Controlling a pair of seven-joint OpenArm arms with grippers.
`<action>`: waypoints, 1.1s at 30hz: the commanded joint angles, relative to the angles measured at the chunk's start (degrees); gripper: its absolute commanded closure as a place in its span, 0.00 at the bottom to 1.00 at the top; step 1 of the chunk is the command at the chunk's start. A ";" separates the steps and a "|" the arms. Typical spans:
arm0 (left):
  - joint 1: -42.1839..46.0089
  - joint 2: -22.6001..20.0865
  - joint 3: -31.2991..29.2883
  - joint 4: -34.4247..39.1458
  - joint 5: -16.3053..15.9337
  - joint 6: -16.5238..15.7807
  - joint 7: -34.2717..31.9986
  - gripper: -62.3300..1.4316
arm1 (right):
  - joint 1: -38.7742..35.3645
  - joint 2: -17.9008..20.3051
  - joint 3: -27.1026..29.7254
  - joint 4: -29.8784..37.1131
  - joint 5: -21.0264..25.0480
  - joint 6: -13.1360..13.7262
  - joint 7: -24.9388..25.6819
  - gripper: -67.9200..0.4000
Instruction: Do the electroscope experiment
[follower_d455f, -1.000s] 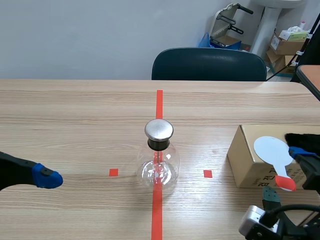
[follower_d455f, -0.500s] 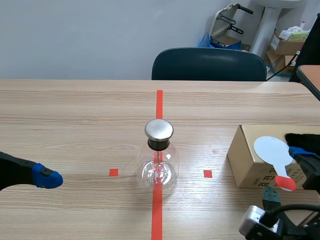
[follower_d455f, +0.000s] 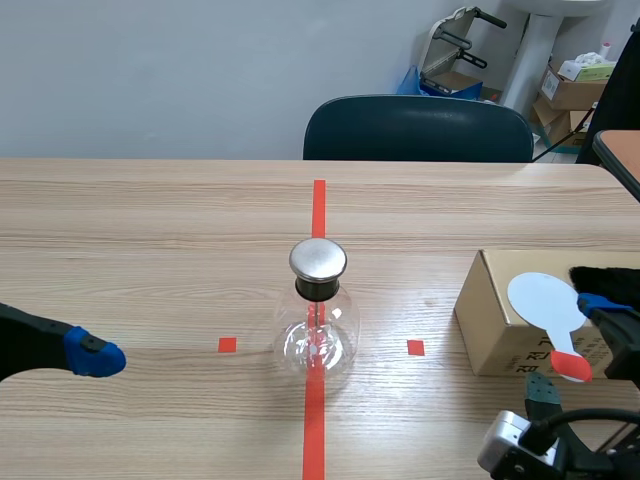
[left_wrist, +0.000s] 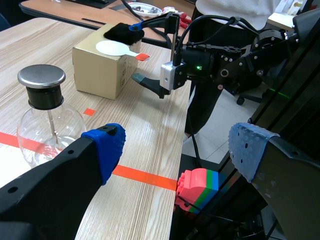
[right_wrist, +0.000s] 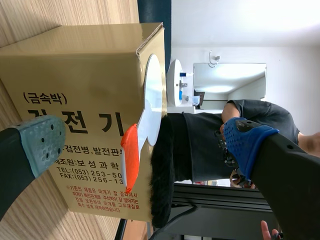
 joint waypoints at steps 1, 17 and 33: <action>-0.02 -0.15 -0.04 1.01 -0.33 -0.13 -0.83 0.27 | 0.37 0.48 0.13 0.26 0.39 -3.32 0.17 0.00; -0.02 -0.13 -0.04 1.01 -0.35 -0.13 0.07 0.27 | -1.22 0.70 0.13 0.28 1.55 -3.32 0.20 0.00; 0.00 5.73 -1.11 0.96 -10.32 10.88 12.17 0.27 | -23.87 6.16 0.13 10.16 26.53 -3.32 10.75 0.00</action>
